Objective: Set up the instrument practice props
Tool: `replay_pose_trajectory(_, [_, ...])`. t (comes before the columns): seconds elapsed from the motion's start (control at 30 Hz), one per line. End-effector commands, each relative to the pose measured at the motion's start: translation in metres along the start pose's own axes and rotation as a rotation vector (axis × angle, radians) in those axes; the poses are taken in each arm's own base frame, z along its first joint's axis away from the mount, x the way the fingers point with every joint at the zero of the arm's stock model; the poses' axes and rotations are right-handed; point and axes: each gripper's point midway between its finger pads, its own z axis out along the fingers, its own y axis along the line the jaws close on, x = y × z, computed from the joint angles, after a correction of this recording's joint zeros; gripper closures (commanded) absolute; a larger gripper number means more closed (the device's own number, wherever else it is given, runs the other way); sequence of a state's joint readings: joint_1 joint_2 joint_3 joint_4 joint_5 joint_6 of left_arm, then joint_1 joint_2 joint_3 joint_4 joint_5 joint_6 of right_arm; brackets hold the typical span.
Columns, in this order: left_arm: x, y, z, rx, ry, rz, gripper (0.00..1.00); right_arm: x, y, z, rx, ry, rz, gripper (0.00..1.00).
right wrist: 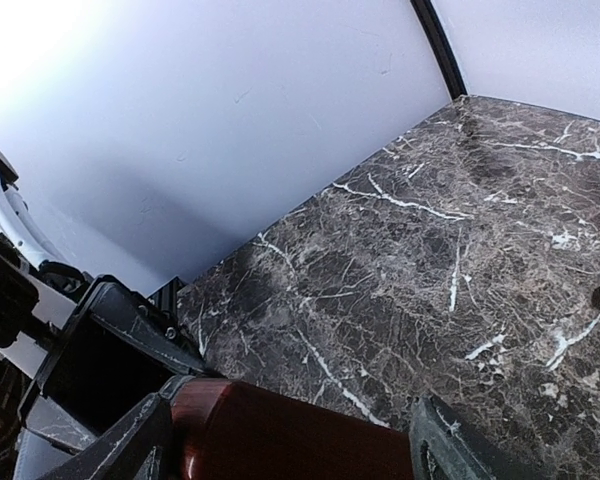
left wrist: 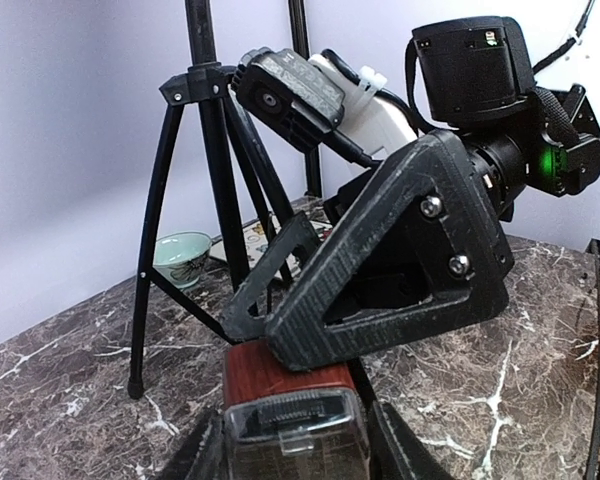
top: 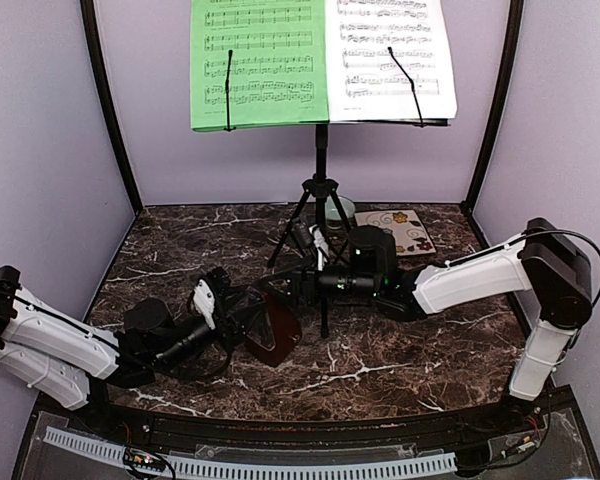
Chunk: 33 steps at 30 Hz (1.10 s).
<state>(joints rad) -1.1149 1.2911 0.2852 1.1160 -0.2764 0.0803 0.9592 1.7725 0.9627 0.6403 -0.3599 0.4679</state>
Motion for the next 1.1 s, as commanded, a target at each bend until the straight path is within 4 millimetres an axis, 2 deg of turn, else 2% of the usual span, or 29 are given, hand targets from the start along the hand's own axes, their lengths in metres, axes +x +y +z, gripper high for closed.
replay_pose_trajectory(0.0, [0.005, -0.011, -0.008, 0.055, 0.011, 0.176, 0.80, 0.128, -0.107, -0.034, 0.396, 0.365, 0.104, 0.19])
replay_pose_trajectory(0.17, [-0.005, -0.013, -0.016, 0.077, -0.032, 0.184, 0.80, 0.129, -0.109, -0.034, 0.401, 0.370, 0.105, 0.19])
replay_pose_trajectory(0.33, [-0.021, -0.002, -0.014, 0.016, -0.063, 0.057, 0.80, 0.129, -0.109, -0.034, 0.395, 0.370, 0.103, 0.19])
replay_pose_trajectory(0.43, [-0.029, 0.014, -0.015, -0.044, -0.045, -0.035, 0.80, 0.123, -0.103, -0.032, 0.366, 0.363, 0.094, 0.18])
replay_pose_trajectory(0.57, [-0.043, 0.047, -0.017, -0.147, 0.021, -0.116, 0.80, 0.115, -0.094, -0.030, 0.331, 0.348, 0.082, 0.17])
replay_pose_trajectory(0.7, [-0.041, 0.086, -0.029, -0.250, 0.115, -0.182, 0.78, 0.100, -0.084, -0.028, 0.301, 0.319, 0.070, 0.16])
replay_pose_trajectory(0.77, [-0.033, 0.109, -0.035, -0.324, 0.190, -0.215, 0.79, 0.090, -0.078, -0.026, 0.282, 0.300, 0.061, 0.15])
replay_pose_trajectory(0.93, [0.017, 0.170, -0.053, -0.522, 0.442, -0.377, 0.82, 0.060, -0.052, -0.013, 0.213, 0.267, 0.020, 0.13])
replay_pose_trajectory(1.07, [0.042, 0.200, -0.055, -0.580, 0.552, -0.449, 0.83, 0.027, -0.031, -0.005, 0.177, 0.220, -0.019, 0.07])
